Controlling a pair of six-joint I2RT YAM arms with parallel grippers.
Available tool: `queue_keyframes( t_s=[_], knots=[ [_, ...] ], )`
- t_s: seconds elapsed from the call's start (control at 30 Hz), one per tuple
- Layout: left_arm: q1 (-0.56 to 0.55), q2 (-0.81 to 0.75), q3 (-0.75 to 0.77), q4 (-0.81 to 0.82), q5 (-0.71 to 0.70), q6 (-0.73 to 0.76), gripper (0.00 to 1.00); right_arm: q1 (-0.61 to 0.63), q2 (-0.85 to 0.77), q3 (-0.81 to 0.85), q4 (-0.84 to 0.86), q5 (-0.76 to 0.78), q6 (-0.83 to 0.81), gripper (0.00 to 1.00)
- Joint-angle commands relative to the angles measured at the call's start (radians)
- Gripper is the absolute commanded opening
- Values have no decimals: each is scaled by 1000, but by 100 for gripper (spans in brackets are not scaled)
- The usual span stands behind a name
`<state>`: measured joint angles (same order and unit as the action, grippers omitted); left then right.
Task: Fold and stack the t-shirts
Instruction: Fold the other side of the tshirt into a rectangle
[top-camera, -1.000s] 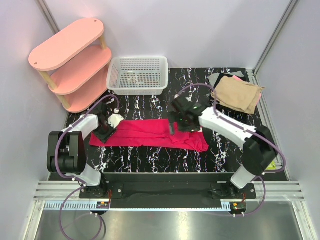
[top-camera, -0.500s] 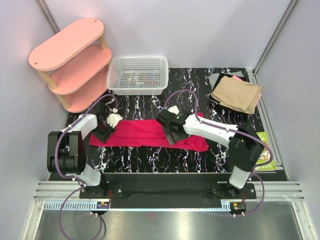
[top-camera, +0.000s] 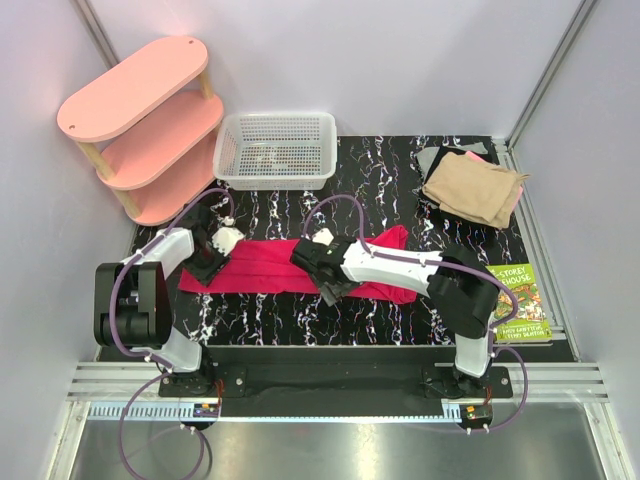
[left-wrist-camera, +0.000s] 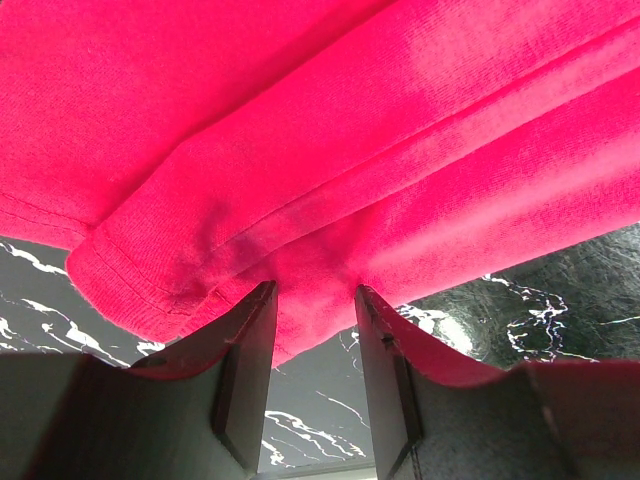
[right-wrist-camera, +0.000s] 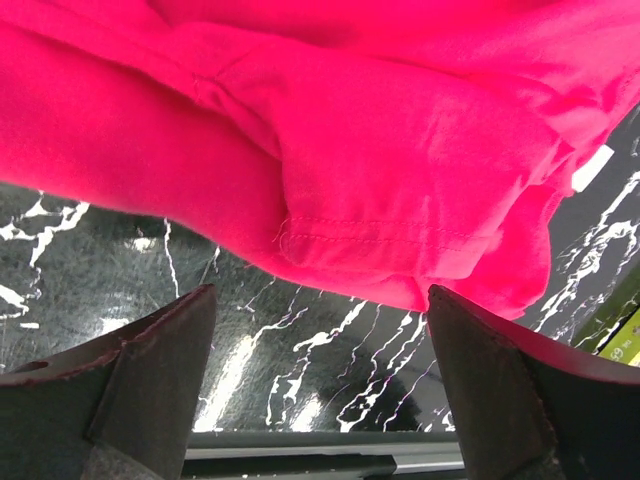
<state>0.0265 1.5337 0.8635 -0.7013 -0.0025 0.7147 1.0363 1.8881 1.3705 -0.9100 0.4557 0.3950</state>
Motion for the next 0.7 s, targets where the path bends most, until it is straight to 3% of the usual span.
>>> queue_keyframes(
  t_s=[0.0,0.4,0.67],
  knots=[
    [9,-1,31,16,24,17,42,-4,6,50,17,89,-4,83],
    [21,-1,14,22,25,23,41,-30,52,84,22,104,-19,78],
    [24,5,0,28,22,26,41,-94,59,53,45,94,-12,61]
  ],
)
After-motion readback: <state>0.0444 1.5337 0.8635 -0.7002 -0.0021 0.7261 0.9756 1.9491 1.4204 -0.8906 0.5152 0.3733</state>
